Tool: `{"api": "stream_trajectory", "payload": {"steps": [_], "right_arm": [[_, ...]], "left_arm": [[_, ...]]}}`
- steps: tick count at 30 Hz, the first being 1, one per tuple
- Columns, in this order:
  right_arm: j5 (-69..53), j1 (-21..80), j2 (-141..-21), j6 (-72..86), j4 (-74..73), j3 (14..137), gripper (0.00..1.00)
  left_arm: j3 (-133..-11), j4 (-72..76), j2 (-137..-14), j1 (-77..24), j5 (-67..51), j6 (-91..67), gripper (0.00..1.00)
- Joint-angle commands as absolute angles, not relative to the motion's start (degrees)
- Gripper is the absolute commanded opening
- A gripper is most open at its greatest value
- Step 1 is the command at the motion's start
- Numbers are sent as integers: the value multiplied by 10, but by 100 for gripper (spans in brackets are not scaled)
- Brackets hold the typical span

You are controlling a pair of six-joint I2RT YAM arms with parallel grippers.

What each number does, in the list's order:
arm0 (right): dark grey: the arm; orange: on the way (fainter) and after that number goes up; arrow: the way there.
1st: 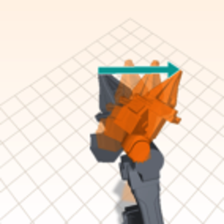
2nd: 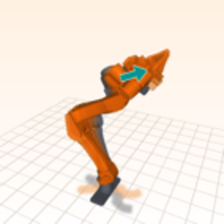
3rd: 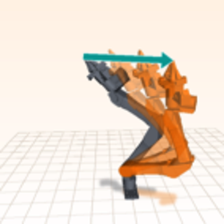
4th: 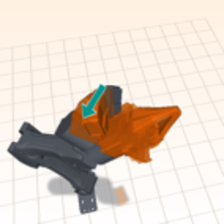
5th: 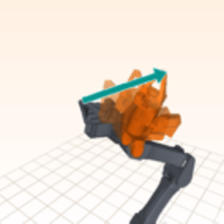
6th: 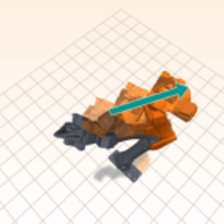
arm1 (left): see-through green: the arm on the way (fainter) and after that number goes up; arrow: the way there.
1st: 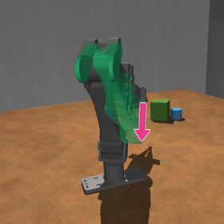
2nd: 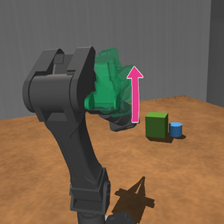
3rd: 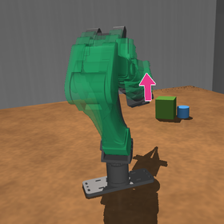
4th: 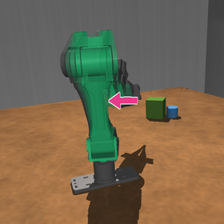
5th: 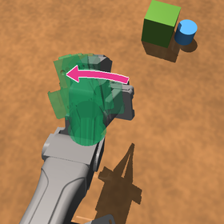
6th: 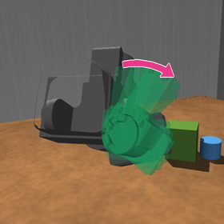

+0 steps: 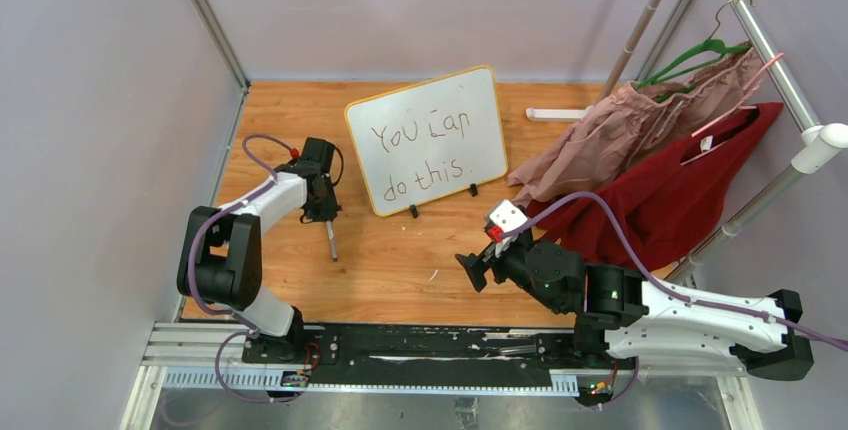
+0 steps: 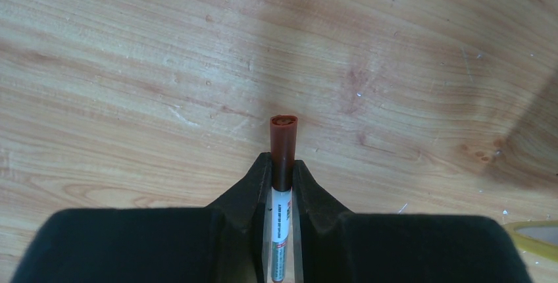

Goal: Write a sentence on the whiteboard
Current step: Place the whiteboard marker at the center of the board.

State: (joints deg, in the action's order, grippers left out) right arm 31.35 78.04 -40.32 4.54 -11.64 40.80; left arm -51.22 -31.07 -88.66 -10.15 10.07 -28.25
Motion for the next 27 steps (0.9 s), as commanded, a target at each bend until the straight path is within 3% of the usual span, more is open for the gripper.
{"api": "stream_trajectory", "payload": {"steps": [1, 9, 14, 21, 27], "right_arm": [[333, 775, -397, 34, -124, 431, 89], [341, 775, -387, 31, -124, 429, 89], [344, 775, -386, 32, -127, 430, 89], [345, 775, -383, 34, -134, 436, 89], [356, 775, -384, 18, -138, 448, 89]], "left_arm": [[-506, -290, -888, -94, 96, -279, 16], [-500, -283, -899, -93, 79, -284, 20], [-498, -284, -895, -93, 77, -282, 29], [-501, -303, -877, -93, 89, -283, 55], [-524, -352, -758, -93, 139, -283, 75]]}}
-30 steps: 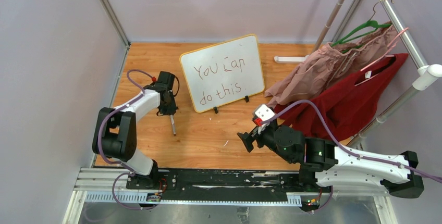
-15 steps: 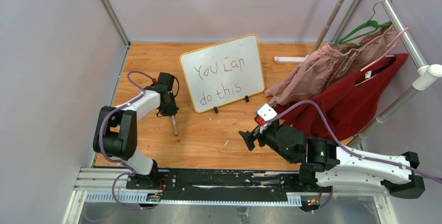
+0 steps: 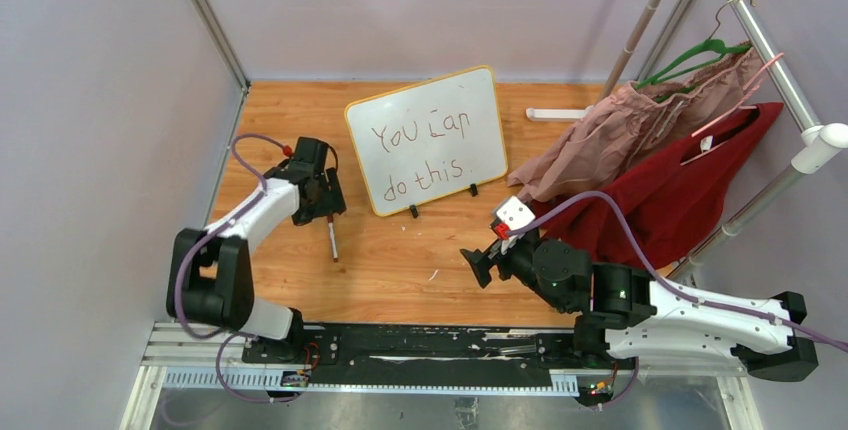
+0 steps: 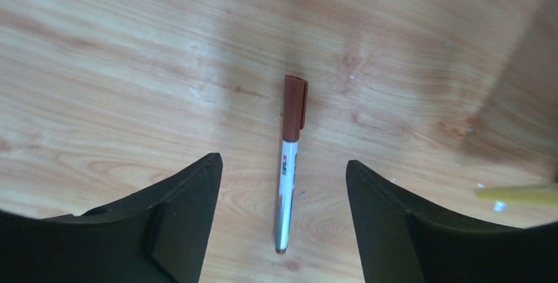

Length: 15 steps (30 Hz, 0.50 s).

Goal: Write a sentence on the whiteboard
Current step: Place the whiteboard marker at the center of the board, then reset both arms

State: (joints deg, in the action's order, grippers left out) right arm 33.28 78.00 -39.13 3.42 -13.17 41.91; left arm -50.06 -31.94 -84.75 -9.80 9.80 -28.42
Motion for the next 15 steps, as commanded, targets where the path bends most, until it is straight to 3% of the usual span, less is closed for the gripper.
{"api": "stream_trajectory", "payload": {"steps": [1, 6, 8, 15], "right_arm": [[360, 775, -386, 12, -137, 452, 89], [375, 774, -409, -31, -121, 482, 89], [378, 774, -427, -42, -113, 497, 89], [284, 699, -529, -13, -121, 585, 90]], "left_arm": [[-532, -358, -730, -93, 143, -283, 77], [-565, -354, -595, -94, 117, -257, 87], [-568, -333, -551, -94, 98, -244, 99], [-572, -241, -467, -151, 78, -185, 100]]}}
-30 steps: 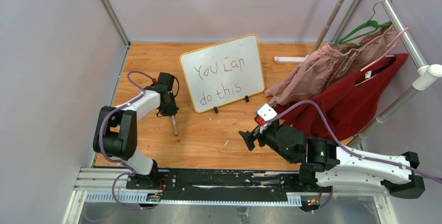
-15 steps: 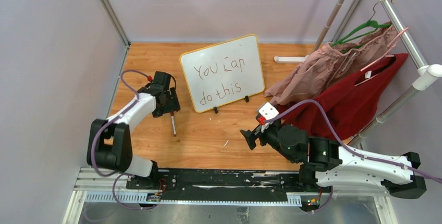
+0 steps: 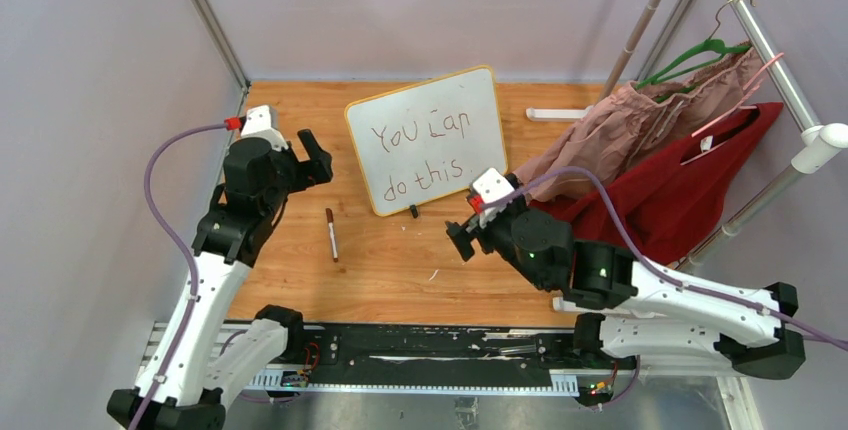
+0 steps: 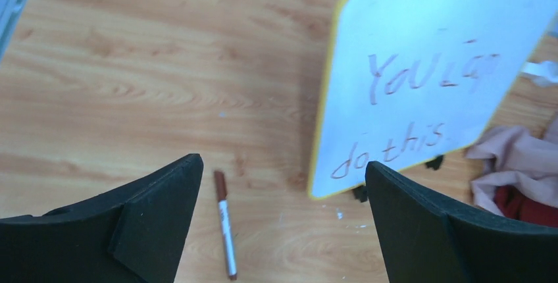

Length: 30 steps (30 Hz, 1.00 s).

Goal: Write a sentence on the whiteboard
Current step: Reset both arms

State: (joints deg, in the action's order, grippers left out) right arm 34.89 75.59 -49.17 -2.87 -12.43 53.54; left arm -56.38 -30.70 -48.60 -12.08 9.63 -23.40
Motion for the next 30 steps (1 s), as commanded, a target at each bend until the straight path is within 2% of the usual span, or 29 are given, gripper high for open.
{"api": "stream_trajectory", "payload": {"steps": [1, 5, 13, 20, 27, 30], "right_arm": [[252, 665, -544, 26, -129, 603, 90], [167, 519, -563, 140, -157, 632, 91], [181, 348, -521, 207, -201, 608, 92], [332, 342, -452, 200, -124, 529, 94], [267, 343, -415, 165, -54, 476, 97], [277, 341, -408, 171, -45, 462, 99]], "left_arm": [[-576, -228, -465, -161, 86, -179, 100], [-600, -210, -489, -197, 133, -158, 100], [-551, -160, -487, -237, 215, -198, 100], [-504, -140, -477, -249, 232, -223, 100], [-485, -134, -479, -250, 205, -251, 100], [-474, -127, -466, -254, 193, -246, 100]]}}
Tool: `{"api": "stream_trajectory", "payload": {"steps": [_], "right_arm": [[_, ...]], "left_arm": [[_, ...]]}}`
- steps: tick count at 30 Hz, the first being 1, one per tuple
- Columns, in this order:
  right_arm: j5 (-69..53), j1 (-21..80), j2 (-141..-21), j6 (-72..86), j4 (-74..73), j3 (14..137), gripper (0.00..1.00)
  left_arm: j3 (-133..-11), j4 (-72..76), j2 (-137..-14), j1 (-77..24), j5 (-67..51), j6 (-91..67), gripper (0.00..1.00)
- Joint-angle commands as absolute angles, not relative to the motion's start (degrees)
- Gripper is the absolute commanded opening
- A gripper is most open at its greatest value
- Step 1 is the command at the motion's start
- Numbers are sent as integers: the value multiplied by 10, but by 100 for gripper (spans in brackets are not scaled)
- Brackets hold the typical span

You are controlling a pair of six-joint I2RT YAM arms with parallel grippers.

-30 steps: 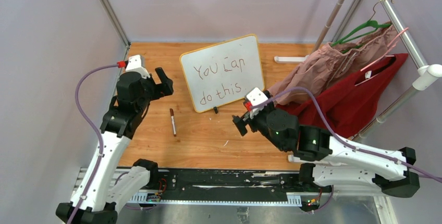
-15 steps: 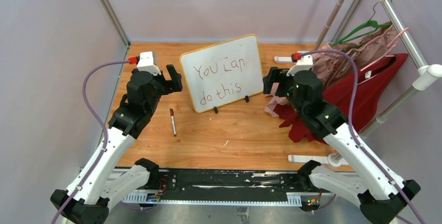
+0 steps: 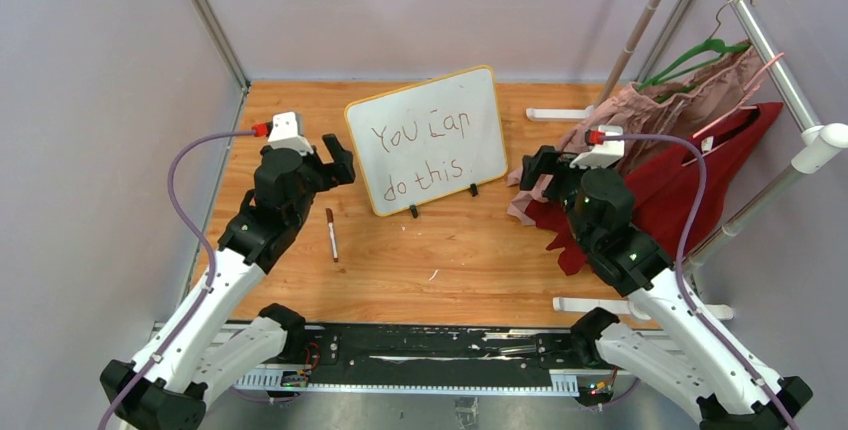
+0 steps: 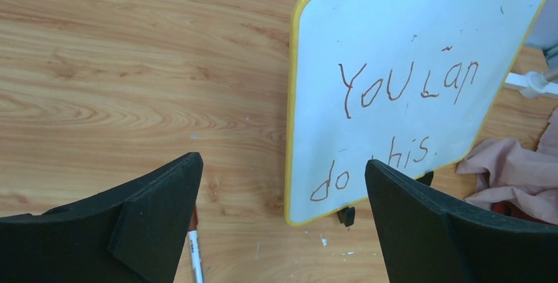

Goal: Write a sentence on the whiteboard
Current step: Reset both arms

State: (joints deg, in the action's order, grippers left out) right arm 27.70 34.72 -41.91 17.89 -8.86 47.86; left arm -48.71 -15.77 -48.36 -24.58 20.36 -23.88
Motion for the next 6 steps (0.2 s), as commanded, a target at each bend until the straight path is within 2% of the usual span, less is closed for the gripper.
{"api": "stream_trajectory", "payload": {"steps": [1, 6], "right_arm": [[278, 342, -405, 167, -45, 461, 100], [284, 342, -392, 160, -45, 455, 100]], "left_arm": [[-471, -123, -461, -257, 193, -244, 100], [-470, -121, -455, -264, 195, -241, 100]]}}
